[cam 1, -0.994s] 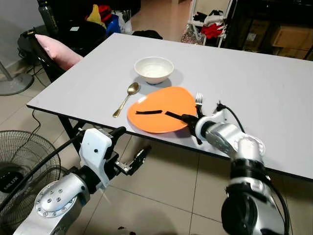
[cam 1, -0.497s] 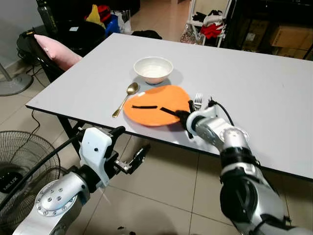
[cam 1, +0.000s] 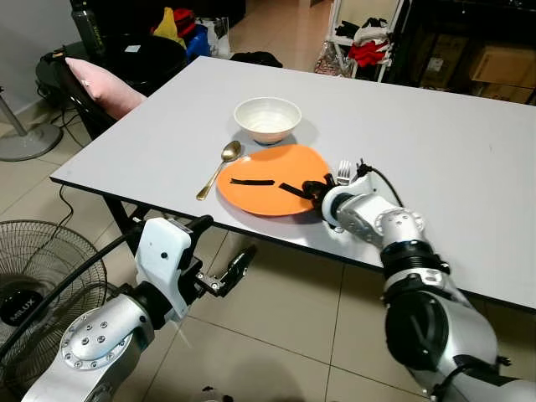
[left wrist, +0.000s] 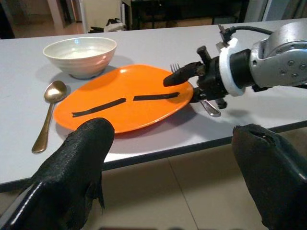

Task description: Setting the table

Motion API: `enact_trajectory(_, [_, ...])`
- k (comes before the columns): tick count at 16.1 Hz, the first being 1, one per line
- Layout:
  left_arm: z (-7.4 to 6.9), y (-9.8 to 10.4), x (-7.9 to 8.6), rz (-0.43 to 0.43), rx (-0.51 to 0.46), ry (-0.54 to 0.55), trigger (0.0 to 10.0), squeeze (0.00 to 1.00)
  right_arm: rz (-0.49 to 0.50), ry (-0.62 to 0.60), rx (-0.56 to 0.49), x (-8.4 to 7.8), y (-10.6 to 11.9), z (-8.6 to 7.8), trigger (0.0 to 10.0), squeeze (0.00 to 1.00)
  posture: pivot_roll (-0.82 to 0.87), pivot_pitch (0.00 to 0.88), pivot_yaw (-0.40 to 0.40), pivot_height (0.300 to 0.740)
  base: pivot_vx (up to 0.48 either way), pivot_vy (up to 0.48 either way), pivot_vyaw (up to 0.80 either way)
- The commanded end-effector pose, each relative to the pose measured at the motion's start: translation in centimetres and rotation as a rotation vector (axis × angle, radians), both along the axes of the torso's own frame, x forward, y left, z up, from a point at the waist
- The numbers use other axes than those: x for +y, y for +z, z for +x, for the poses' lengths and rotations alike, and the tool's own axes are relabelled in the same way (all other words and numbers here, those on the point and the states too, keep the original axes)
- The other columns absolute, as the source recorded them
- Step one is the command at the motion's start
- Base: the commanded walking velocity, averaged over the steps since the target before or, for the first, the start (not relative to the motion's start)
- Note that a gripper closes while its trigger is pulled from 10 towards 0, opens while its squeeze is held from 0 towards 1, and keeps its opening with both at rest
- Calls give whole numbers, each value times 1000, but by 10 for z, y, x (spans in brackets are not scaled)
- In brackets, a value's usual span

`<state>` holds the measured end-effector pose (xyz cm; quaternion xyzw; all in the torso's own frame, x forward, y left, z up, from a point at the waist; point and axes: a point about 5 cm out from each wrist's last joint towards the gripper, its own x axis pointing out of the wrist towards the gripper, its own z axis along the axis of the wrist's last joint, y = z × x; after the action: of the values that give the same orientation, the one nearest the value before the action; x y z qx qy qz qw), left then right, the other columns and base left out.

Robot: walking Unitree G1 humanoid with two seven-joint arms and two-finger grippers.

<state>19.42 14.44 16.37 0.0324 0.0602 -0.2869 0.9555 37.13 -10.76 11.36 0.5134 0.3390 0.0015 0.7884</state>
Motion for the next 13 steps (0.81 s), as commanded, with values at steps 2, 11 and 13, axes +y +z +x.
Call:
enact_trajectory(2, [-2,2,-1,4,-6,-3,10000,0,-74,32,-24,-7,6,1,10000,1000,-42,0,25,740,0,0,0])
enact_trajectory(11, [-2,1,0,4,-2,0,10000,0,-150,115,-60,-28,28,-6,10000,1000,-58,0,27,740,0,0,0])
enact_trajectory(13, [-2,0,0,4,-2,-2,10000,0,-156,124,-58,-32,28,-9,10000,1000,-60,0,25,740,0,0,0])
